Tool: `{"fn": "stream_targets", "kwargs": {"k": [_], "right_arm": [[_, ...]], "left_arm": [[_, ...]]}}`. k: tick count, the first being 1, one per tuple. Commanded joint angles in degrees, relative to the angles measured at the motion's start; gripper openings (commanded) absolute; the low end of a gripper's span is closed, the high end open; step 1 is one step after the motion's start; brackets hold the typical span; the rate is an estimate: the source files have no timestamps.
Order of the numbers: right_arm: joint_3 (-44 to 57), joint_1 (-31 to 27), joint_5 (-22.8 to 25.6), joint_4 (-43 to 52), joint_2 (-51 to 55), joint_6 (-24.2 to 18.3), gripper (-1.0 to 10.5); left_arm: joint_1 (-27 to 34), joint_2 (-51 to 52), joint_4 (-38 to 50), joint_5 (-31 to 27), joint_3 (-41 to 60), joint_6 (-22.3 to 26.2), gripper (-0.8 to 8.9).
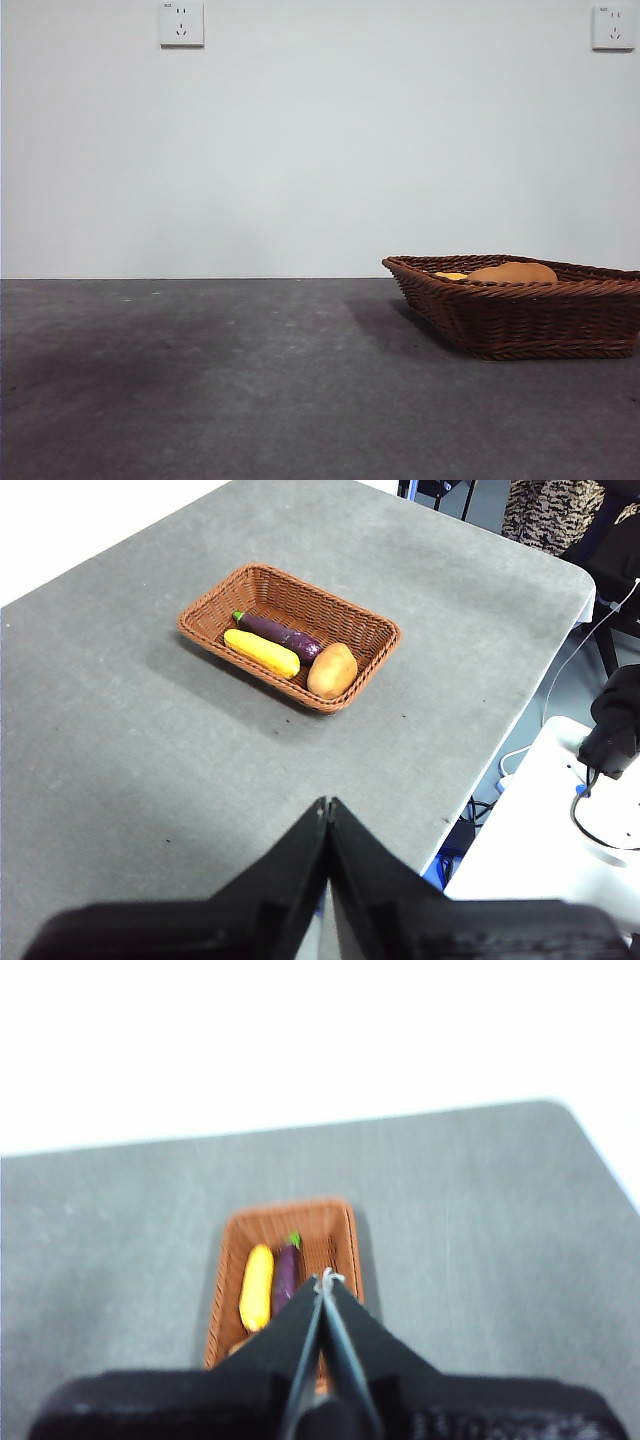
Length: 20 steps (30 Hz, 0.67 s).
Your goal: Help me put the vegetables on the table into the basket
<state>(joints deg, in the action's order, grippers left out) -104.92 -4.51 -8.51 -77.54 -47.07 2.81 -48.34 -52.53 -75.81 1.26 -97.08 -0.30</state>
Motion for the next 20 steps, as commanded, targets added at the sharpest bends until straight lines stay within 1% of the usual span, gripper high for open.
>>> {"fn": "stream_targets", "kwargs": {"k": [1, 10, 14, 15, 16, 17, 18, 20], "right_arm": [[0.17, 0.04, 0.68, -1.49, 1.18, 0.42, 0.0], [0.17, 0.04, 0.66, -1.49, -0.92, 0.39, 0.0], [0.17, 0.04, 0.68, -1.49, -3.52, 0.42, 0.0], [0.17, 0.04, 0.66, -1.49, -4.31, 0.42, 0.0], [0.17, 0.04, 0.66, -1.49, -5.07, 0.42, 0.0], [0.17, 0.04, 0.66, -1.49, -5.88, 0.39, 0.0], [0.17, 0.04, 0.66, -1.49, -6.71, 0.42, 0.0], [0.17, 0.04, 0.66, -1.49, -8.37, 0.39, 0.0]], "left_arm": [[-0.13, -0.59, 0.26, 0.22, 0.35, -1.49, -0.04], [-0.17, -5.53, 0.28, 0.24, 0.39, -1.44, -0.04], [1.16, -8.26, 0.28, -1.31, 0.37, -1.42, -0.04], [2.05, -8.81, 0.26, -1.31, 0.37, -0.28, -0.04], [3.06, -9.14, 0.28, -1.29, 0.39, 2.16, -0.04], [4.48, -9.35, 0.5, -1.38, 0.59, 6.95, -0.04], [6.1, -9.44, 1.01, -0.59, 1.36, 9.6, -0.04], [8.96, -8.63, 4.63, 2.21, 4.92, 11.87, -0.04]]}}
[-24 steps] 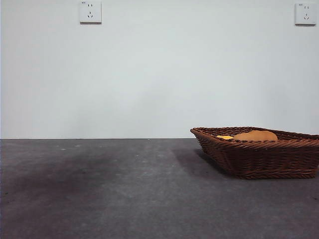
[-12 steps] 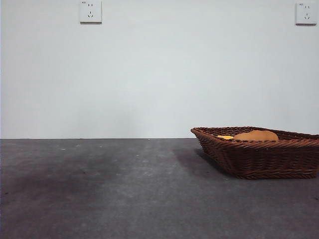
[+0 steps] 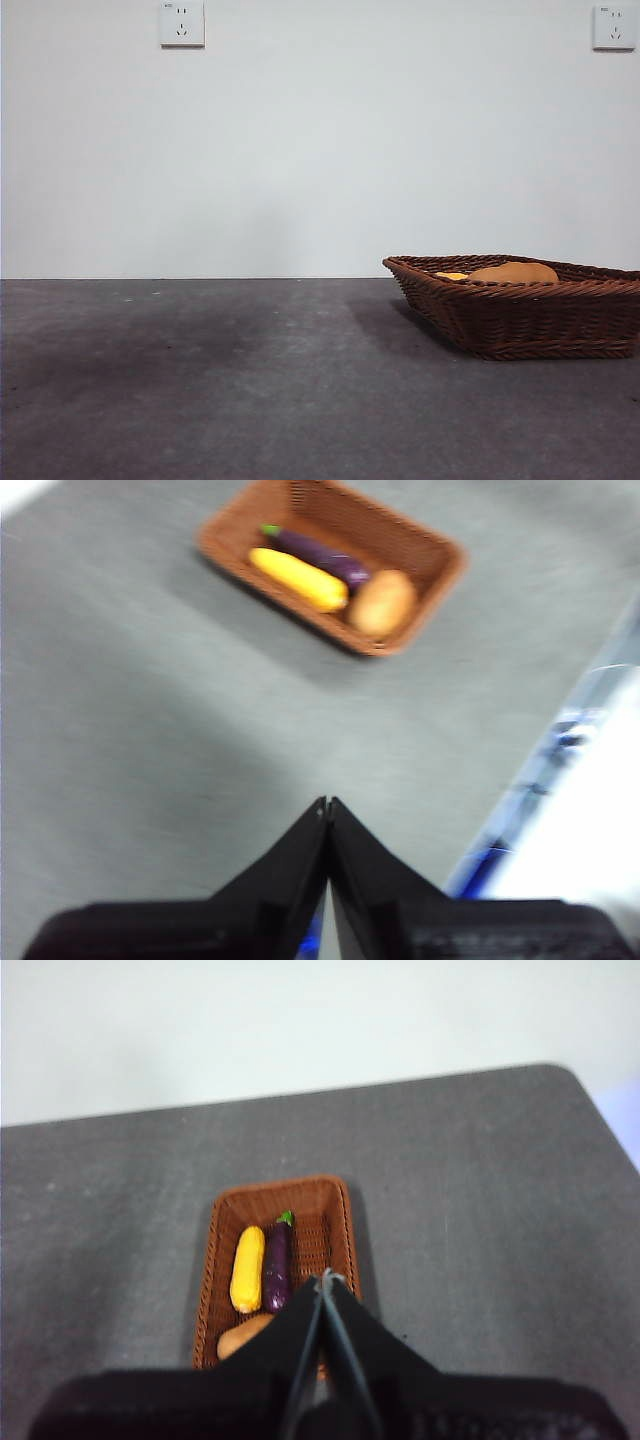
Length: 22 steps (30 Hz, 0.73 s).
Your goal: Help me put the vegetables on the table into the basket
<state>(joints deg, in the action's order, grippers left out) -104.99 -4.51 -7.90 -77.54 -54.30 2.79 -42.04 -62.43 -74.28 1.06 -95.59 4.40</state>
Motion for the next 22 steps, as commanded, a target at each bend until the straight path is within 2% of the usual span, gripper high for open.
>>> {"fn": "stream_targets", "kwargs": {"k": [1, 3, 7, 10, 13, 15, 17, 20, 22], "right_arm": [[0.24, 0.04, 0.04, -1.49, -2.21, 0.42, 0.0], [0.24, 0.04, 0.04, -1.49, -4.02, 0.44, 0.0], [0.24, 0.04, 0.04, -1.49, -8.59, 0.44, 0.0], [0.24, 0.04, 0.04, -1.46, -12.5, 0.42, 0.0], [0.24, 0.04, 0.04, -1.46, -16.61, 0.42, 0.0], [0.24, 0.04, 0.07, -1.46, -20.2, 0.42, 0.0], [0.24, 0.0, 0.07, -1.46, -24.33, 0.42, 0.0], [0.24, 0.0, 0.04, -1.38, -29.97, 0.42, 0.0], [0.24, 0.0, 0.04, -1.36, -32.92, 0.42, 0.0]], "left_arm": [[4.26, 2.34, 6.23, 4.11, 6.56, 7.72, -0.04], [7.5, 5.35, 14.93, 7.08, 14.69, 7.56, -0.04], [13.53, 13.92, 41.38, 12.98, 37.75, 4.92, -0.04], [16.68, 21.03, 60.83, 13.97, 55.69, 1.22, -0.04], [19.04, 28.7, 74.18, 13.97, 70.6, -1.27, -0.04], [20.98, 35.67, 77.11, 13.94, 79.28, -1.36, -0.04], [24.2, 43.58, 75.12, 13.92, 85.72, -1.36, -0.04], [30.27, 50.6, 72.11, 13.86, 90.84, -2.08, -0.04], [33.73, 52.57, 70.34, 11.58, 92.26, -3.13, -0.04]]}}
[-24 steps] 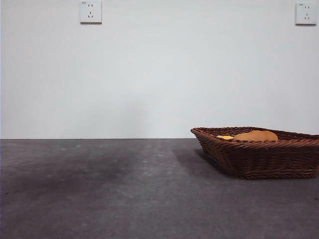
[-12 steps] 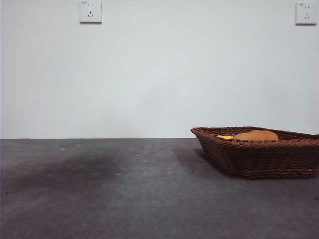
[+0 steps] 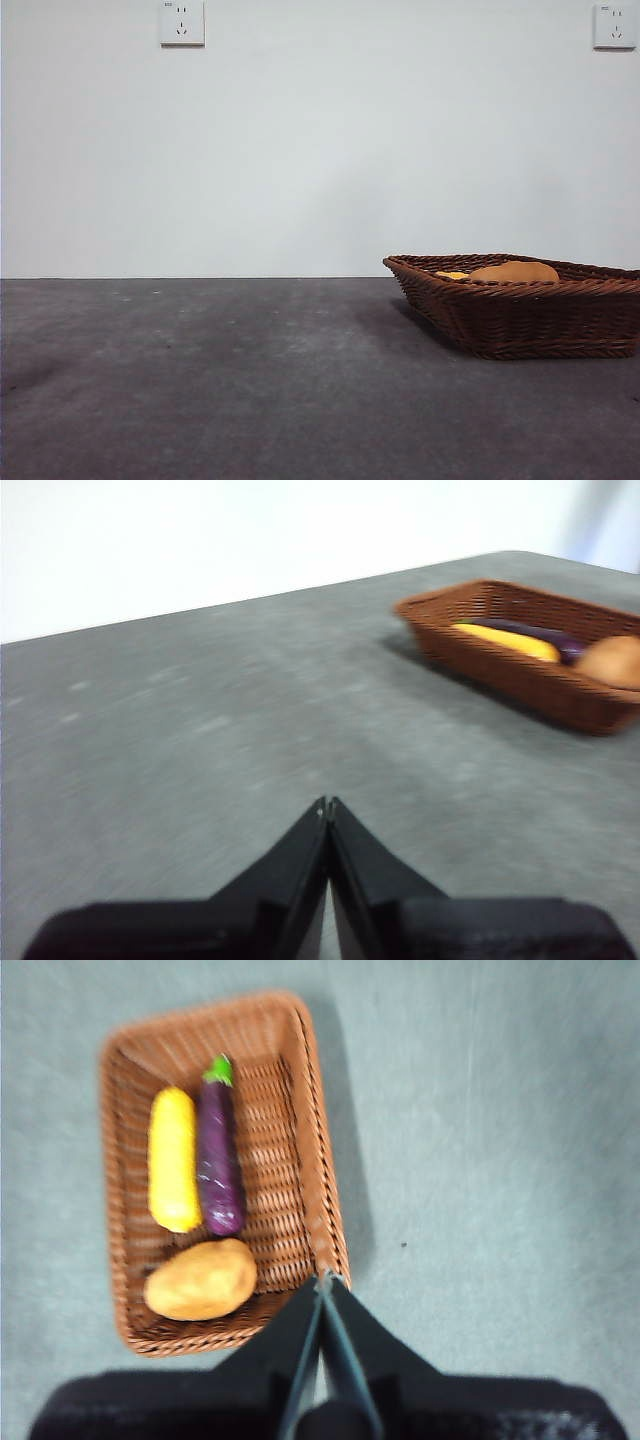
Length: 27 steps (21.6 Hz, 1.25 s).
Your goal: Help me put the vegetables on the table into the basket
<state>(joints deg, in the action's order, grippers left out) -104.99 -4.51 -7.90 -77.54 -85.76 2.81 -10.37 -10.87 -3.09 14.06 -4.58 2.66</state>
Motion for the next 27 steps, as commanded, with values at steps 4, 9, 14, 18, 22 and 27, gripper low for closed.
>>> {"fn": "stream_targets", "kwargs": {"k": [4, 9, 14, 18, 22, 27], "right_arm": [[0.24, 0.0, 0.07, -1.29, -6.14, 0.39, 0.0], [0.24, 0.0, 0.07, 1.09, -8.22, 0.39, 0.0], [0.24, 0.0, 0.07, 12.9, -8.22, 0.39, 0.0], [0.24, 0.0, 0.07, 23.93, -8.22, 0.39, 0.0], [0.24, 0.0, 0.04, 32.22, -8.22, 0.39, 0.0], [0.24, 0.0, 0.04, 34.62, -8.22, 0.39, 0.0]], "left_arm": [[6.21, 3.8, -7.98, -7.76, 1.57, -3.08, -0.04], [8.85, 7.82, -7.65, -9.27, 3.69, -3.08, -0.04], [9.16, 10.56, -7.54, -9.22, 3.69, -3.08, -0.03], [9.2, 10.67, -7.52, -9.2, 3.69, -3.06, -0.04], [9.22, 10.64, -7.52, -9.2, 3.69, -3.06, -0.04], [9.25, 10.64, -7.52, -9.22, 3.69, -3.08, -0.04]]}}
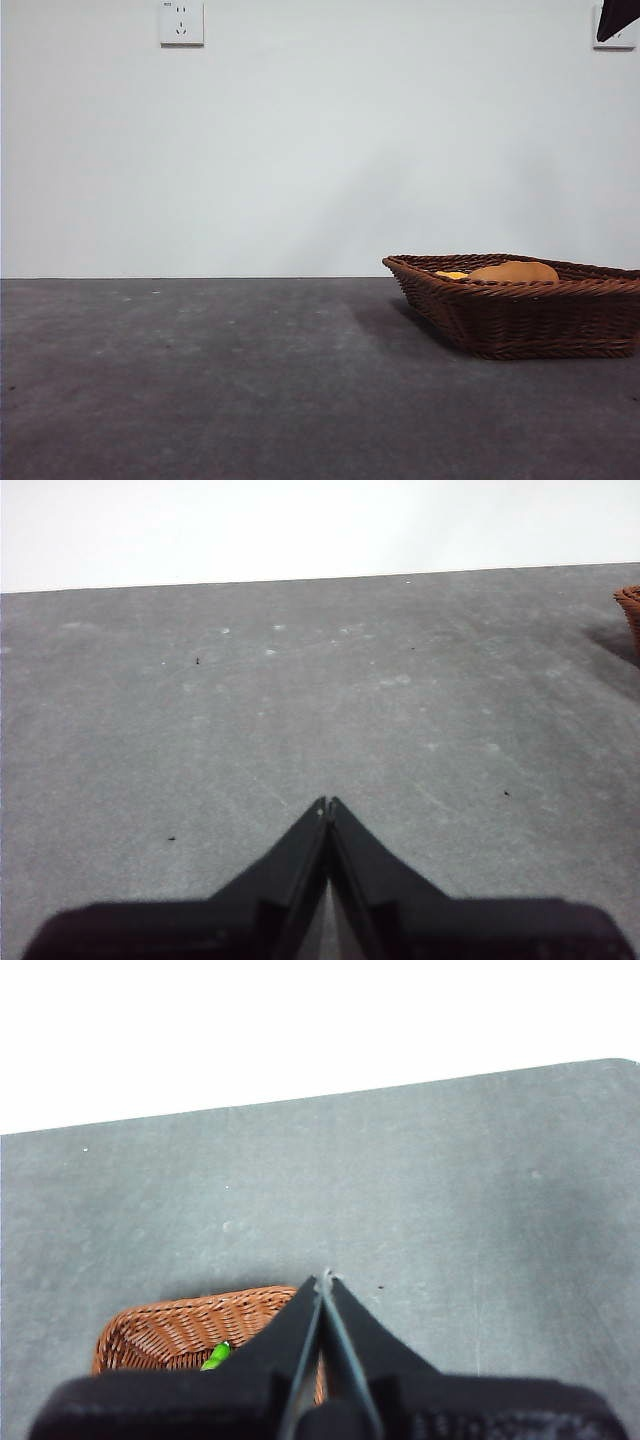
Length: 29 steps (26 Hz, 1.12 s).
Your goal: Help me put the vegetables on the table into the basket
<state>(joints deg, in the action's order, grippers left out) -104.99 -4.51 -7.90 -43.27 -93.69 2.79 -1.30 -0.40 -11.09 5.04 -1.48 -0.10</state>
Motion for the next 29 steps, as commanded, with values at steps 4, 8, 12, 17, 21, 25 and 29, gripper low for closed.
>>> {"fn": "stream_targets", "kwargs": {"k": [4, 8, 12, 17, 21, 25, 29], "right_arm": [[0.24, -0.09, 0.35, 0.42, -1.03, 0.42, 0.0], [0.24, 0.44, 5.4, -0.52, -1.38, 0.42, 0.0], [0.24, 1.2, 5.81, -0.66, -0.24, 0.42, 0.0], [0.26, 1.25, 5.81, -1.44, 3.98, 0.42, 0.0], [0.35, 1.57, 5.86, -1.73, 9.33, 0.42, 0.0], [1.7, 1.57, 5.84, -1.68, 15.39, 0.42, 0.0], [6.23, 1.55, 5.84, -0.42, 22.25, 0.42, 0.0]], "left_arm": [[1.42, 0.2, 0.48, -0.2, 0.59, -0.31, -0.03], [2.45, 0.2, 0.48, -0.17, 0.59, -0.31, -0.04], [3.04, 0.2, 0.48, -0.17, 0.59, -0.33, -0.04], [3.15, 0.2, 0.48, -0.17, 0.59, -0.31, -0.04], [3.15, 0.2, 0.48, -0.17, 0.59, -0.31, -0.04], [3.15, 0.2, 0.48, -0.17, 0.59, -0.31, -0.04], [3.15, 0.2, 0.48, -0.17, 0.59, -0.33, -0.04]]}}
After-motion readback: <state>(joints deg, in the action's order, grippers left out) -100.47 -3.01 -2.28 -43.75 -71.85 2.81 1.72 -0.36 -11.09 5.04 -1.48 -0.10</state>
